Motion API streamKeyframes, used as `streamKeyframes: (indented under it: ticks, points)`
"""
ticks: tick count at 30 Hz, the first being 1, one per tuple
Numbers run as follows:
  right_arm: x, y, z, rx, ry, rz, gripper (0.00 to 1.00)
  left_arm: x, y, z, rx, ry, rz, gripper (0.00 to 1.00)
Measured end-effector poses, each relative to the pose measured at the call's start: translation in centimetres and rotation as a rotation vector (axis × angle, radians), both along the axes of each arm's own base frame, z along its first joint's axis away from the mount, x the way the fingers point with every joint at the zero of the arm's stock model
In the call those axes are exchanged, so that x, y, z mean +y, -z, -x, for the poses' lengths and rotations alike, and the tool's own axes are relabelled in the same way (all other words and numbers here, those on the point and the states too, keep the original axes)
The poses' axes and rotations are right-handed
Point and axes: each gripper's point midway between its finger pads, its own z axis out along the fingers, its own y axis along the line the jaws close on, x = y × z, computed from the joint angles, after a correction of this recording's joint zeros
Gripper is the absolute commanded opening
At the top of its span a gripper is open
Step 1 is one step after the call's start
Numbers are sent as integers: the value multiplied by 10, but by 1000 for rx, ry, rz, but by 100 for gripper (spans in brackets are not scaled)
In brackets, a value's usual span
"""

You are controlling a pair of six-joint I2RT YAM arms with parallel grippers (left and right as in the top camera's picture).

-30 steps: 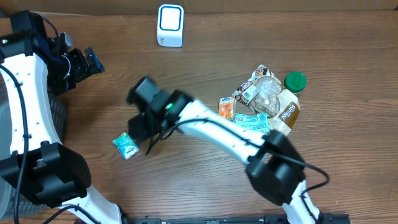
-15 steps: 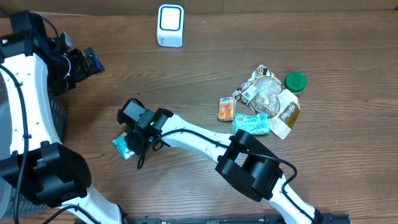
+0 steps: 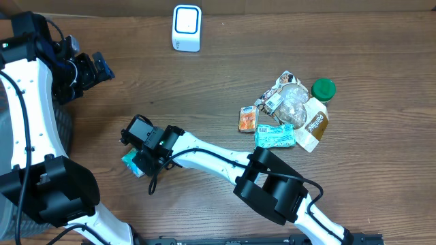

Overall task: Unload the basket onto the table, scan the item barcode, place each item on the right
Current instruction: 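Move the right gripper to the light blue packet and grasp it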

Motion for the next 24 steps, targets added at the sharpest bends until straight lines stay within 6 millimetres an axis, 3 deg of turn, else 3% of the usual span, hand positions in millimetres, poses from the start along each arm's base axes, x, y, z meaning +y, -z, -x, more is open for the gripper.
streamKeyframes:
  ticks: [9,12,17,20,23,24]
  points:
    - [-22,-4,4,94,42,82,4,0,0,0,0,0,0,100]
    - [-43,-11,-22,132,157,94,4,0,0,0,0,0,0,100]
    - [-106,-17,-69,209,366,165,4,0,0,0,0,0,0,100]
    - [-135,-15,-88,236,445,197,4,0,0,0,0,0,0,100]
    - [-154,-14,-98,257,495,215,15,0,0,0,0,0,0,100]
    - [-158,-14,-99,264,505,221,22,0,0,0,0,0,0,100]
